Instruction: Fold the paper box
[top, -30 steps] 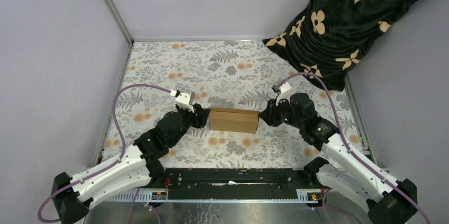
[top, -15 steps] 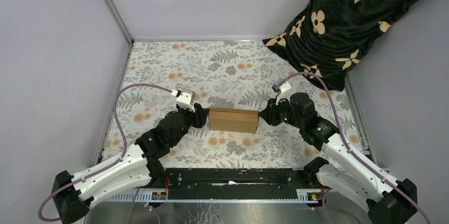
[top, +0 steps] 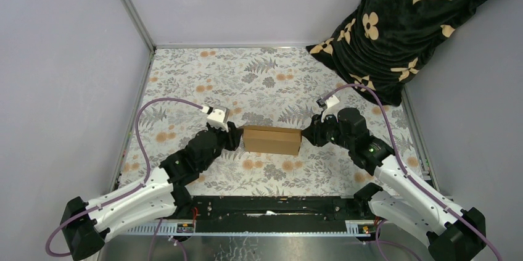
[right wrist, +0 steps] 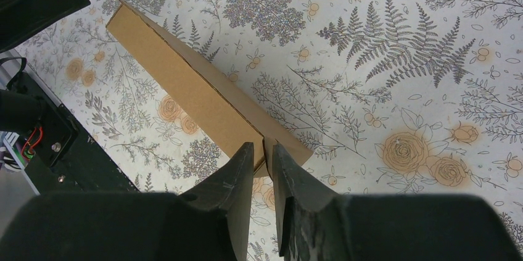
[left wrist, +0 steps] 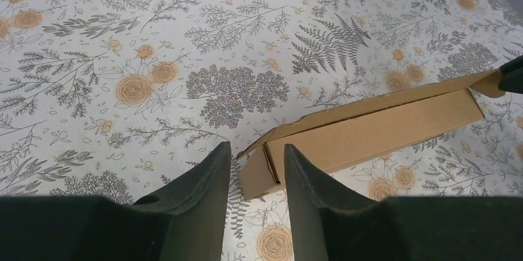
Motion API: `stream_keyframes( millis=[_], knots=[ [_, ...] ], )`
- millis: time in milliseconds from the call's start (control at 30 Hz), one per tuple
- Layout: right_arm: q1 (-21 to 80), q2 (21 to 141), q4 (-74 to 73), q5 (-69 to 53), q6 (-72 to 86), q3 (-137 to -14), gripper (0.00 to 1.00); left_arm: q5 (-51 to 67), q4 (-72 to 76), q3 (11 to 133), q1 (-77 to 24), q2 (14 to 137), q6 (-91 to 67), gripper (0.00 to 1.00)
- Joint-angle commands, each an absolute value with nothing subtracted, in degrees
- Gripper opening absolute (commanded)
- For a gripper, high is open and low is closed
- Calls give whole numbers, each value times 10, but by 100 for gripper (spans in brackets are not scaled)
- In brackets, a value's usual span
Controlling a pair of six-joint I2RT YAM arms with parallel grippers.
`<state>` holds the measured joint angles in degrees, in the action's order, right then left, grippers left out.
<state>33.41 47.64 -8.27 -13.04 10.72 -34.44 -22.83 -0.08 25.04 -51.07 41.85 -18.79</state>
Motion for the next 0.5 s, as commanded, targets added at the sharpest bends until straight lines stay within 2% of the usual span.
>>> stream_keyframes(
  millis=[0,467],
  knots=[
    [341,476,-57,-128,102,-349,25,-251,13,244,-515,419,-191,43],
    [340,476,-56,-128,101,-347,25,-257,23,247,-516,431,-182,38]
  ],
)
